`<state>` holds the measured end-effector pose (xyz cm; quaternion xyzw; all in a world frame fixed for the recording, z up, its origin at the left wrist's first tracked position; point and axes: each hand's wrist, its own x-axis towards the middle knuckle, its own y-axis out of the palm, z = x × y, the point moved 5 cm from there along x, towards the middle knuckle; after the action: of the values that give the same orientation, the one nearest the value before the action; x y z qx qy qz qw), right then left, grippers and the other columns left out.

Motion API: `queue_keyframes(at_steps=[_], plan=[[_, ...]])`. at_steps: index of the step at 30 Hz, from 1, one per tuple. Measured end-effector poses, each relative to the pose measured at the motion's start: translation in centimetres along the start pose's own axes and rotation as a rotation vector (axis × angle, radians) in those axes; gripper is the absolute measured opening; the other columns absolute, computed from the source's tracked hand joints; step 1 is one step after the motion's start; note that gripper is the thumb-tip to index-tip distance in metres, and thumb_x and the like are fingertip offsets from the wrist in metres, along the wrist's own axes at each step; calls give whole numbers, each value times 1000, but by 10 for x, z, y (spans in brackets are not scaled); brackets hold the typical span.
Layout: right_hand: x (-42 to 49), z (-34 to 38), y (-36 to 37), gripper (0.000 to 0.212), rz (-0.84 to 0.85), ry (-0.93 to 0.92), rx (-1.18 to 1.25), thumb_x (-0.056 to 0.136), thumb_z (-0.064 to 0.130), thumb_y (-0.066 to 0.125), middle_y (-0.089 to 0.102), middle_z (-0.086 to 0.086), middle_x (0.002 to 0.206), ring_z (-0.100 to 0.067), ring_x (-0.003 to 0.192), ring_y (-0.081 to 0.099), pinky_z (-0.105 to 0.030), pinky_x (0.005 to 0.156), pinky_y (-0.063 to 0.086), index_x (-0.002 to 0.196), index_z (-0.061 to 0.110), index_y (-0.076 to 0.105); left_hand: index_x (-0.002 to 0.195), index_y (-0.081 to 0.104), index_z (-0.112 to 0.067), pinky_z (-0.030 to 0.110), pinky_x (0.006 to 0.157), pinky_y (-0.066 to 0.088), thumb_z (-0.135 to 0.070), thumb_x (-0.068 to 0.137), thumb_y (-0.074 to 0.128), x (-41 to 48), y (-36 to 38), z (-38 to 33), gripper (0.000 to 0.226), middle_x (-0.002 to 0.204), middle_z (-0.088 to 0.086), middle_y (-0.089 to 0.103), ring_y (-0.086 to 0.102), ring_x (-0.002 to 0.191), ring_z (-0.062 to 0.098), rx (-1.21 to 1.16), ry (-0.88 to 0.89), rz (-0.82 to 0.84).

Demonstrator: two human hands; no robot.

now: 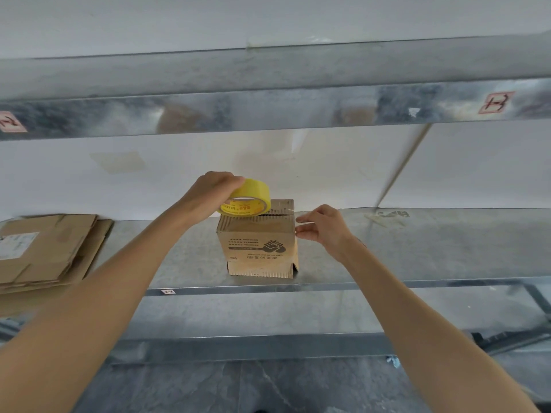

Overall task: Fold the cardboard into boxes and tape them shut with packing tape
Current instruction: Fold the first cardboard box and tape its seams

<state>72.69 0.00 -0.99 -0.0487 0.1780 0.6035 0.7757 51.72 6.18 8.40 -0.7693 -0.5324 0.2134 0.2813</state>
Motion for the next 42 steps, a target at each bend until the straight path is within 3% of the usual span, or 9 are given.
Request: queue_keyframes(at_steps=[11,16,19,23,25,28,31,36,42], plan=[[13,-19,12,13,-71,31,-213,96,8,51,56,-9,80,-17,55,55,-24,45,48,84,7,45,63,44,-15,32,65,29,-68,70,49,4,9,17,54,58,-8,45,44,56,7,-135,-47,-21],[13,-38,18,29,-121,37,-266,91,12,60,50,-5,83,-18,54,56,-25,45,49,111,10,40,61,40,-17,32,60,25,-62,77,47,-1,16,17,48,59,-5,38,37,57,14,-67,-21,-6],[16,-30,12,28,-180,-56,-375,91,11,59,55,-8,90,-19,67,58,-31,58,53,114,12,43,66,42,-14,32,60,27,-66,76,46,0,14,15,53,62,-2,38,38,59,15,-67,-8,-9],[9,-1,21,53,-62,-376,-665,86,6,54,43,-4,139,-18,125,42,-33,101,39,137,13,40,66,44,-14,32,61,28,-64,77,45,2,14,14,52,63,-1,41,39,59,14,-61,-6,-12],[9,3,40,76,133,-411,-910,84,27,64,23,0,155,-18,143,16,-41,117,19,148,15,24,64,44,-15,32,62,30,-63,77,45,3,14,14,50,65,0,45,43,61,14,-65,-14,-17],[17,-4,63,113,264,-387,-1174,68,65,67,3,9,159,-10,146,-6,-47,118,-1,152,24,4,65,47,-17,31,64,34,-62,80,49,6,16,13,48,67,-1,52,49,64,13,-76,-21,-14],[26,-13,71,121,272,-391,-1188,60,71,68,9,8,157,-11,145,-3,-51,117,2,150,24,2,67,50,-17,30,66,37,-63,82,52,10,16,20,48,70,-1,56,53,68,13,-89,-47,-19],[25,-30,76,107,206,-529,-1373,60,71,66,30,6,139,-18,130,24,-43,106,26,143,22,20,65,51,-16,28,63,36,-54,91,49,11,18,40,46,65,-3,55,53,63,7,-109,-80,-60],[27,-27,86,106,226,-620,-1523,69,72,58,32,-2,138,-24,127,28,-42,101,26,146,14,14,62,52,-3,31,58,31,-66,71,53,12,-18,58,63,58,5,47,42,57,16,-8,-85,-187]])
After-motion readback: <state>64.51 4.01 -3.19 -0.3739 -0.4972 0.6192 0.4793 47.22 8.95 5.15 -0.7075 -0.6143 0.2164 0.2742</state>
